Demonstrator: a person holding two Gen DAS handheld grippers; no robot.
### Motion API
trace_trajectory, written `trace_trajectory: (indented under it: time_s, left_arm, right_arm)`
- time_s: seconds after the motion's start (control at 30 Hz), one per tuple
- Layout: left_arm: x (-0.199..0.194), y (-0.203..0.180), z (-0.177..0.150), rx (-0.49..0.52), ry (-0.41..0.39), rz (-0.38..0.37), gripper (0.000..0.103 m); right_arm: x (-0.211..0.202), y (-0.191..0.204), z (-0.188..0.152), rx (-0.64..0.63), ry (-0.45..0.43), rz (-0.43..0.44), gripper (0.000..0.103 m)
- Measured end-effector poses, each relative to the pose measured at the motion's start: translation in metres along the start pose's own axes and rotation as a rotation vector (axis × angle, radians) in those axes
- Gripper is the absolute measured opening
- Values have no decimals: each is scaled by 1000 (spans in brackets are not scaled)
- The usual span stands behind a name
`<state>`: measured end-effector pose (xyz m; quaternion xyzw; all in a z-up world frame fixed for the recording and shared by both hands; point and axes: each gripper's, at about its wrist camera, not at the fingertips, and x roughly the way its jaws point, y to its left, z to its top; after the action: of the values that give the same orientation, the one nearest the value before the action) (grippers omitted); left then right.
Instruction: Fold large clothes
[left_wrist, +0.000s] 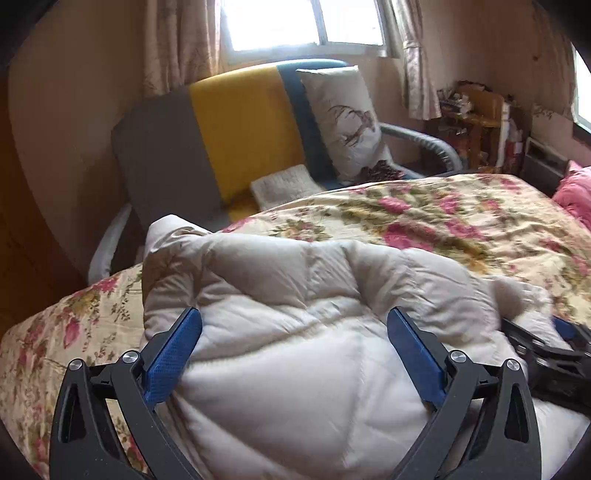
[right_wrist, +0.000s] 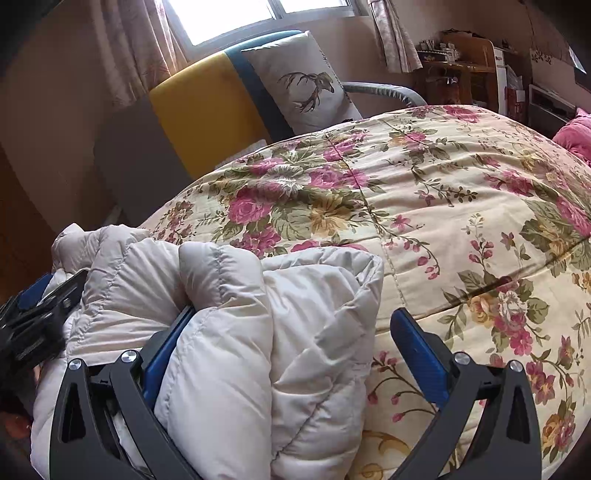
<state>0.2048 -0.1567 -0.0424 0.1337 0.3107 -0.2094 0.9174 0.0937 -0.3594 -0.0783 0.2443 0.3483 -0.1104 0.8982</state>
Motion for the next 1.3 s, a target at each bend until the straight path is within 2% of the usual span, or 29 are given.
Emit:
trace_trajectory:
  time_s: [0.07,0.13,0.17,0.2,0.23,0.27,0.37,0.43,0.53,0.63,0.77,0.87,0.97,1.13,1.23,1.3]
  left_arm:
    - [-31,-15,-12,47,-32,-98,99]
    - [-56,-39,-29,150,-66,-140,99]
    - [-65,-54,-40,221,-80,-134,99]
    - [-72,-70,-52,290,-106,-86,99]
    - [-76,-81,-62,331,-134,-36,99]
    - [-77,-85,-68,330,-141,-28,99]
    - [-69,-71,-79,209,-111,-130,99]
    - [-70,-69,-83,214,-120,-134,99]
    - [-73,-67,-86,207,-134,-133,99]
    - [-77,-67,-90,194,-149,-134,99]
    - [-83,-61,-92,179,-156,-134,99]
    - [-93,-54,-95,161,-153,-143,99]
    - [-109,-39,-99,111,-140,-168,99]
    - [-123,15,-101,-92,-115,-112,99]
    - [-115,57,-102,-232,-56,-87,99]
    - [-105,72,-104,-290,7,-141,99]
  right_arm:
    - [0,-1,0,4,0,11,101]
    - [-1,-1,0,3,-2,13,101]
    - [-1,0,0,-2,-5,10,101]
    - [-2,1,0,-12,-9,6,101]
    - [-4,3,0,-27,-14,0,101]
    - [-5,4,0,-45,-18,-5,101]
    - [-15,7,6,-121,-11,-13,101]
    - [-34,8,14,-149,-26,-43,101]
    - [-80,15,24,-133,-137,-87,101]
    - [-112,32,29,-135,-179,-59,101]
    - [-96,61,19,-220,-75,-60,101]
    - [-73,62,-1,-227,0,-93,97]
    - [-64,44,-17,-176,-17,-115,100]
    - [-63,15,-32,-117,-42,-121,101]
    - [-64,3,-33,-83,-21,-89,101]
    - [-63,-4,-32,-32,24,-45,101]
